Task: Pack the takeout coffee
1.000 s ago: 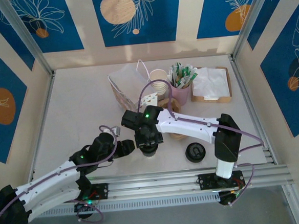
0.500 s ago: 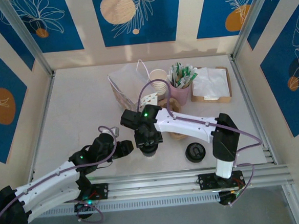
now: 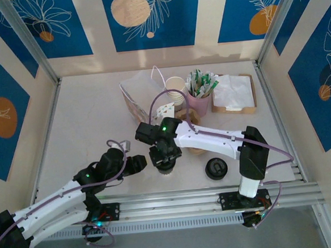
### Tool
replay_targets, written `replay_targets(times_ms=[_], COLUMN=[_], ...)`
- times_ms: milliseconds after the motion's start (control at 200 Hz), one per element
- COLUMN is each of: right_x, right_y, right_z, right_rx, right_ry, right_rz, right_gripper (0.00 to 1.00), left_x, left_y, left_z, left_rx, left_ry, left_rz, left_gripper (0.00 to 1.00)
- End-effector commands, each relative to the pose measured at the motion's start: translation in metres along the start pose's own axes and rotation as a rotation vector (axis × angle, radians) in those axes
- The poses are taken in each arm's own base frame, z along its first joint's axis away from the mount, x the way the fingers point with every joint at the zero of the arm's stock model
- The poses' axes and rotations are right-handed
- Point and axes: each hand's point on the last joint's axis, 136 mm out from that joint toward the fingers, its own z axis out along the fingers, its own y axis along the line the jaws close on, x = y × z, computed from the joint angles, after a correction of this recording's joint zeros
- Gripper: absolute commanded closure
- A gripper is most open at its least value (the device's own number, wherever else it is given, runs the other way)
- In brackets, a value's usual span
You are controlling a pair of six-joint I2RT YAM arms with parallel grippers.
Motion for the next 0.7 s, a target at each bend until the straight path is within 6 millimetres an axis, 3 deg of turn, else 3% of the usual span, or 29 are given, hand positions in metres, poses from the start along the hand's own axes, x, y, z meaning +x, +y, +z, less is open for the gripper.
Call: replay_targets(times_ms=[0, 265, 695], right_x=[0.025, 0.033, 0.041], right_y=[-0.019, -0.013, -0.008], right_z=[0.027, 0.017, 0.007], right_rx=[0.078, -0.042, -0.092], right_ry=[0.128, 0.072, 0.050], right_rz=[-0.145, -0.339, -0.538], right_gripper=[0.39, 0.36, 0.34], left_x=[0.001, 0.007, 0.007], left_y=[-0.017, -0.037, -0.046], left_z=[0.001, 0.012, 0.014], left_rx=[0.084, 0.236, 0.308], left_ry=[0.007, 0.037, 0.046], left_rz=[-0.034, -0.085, -0.175], left_gripper=[0.53, 0.54, 0.58])
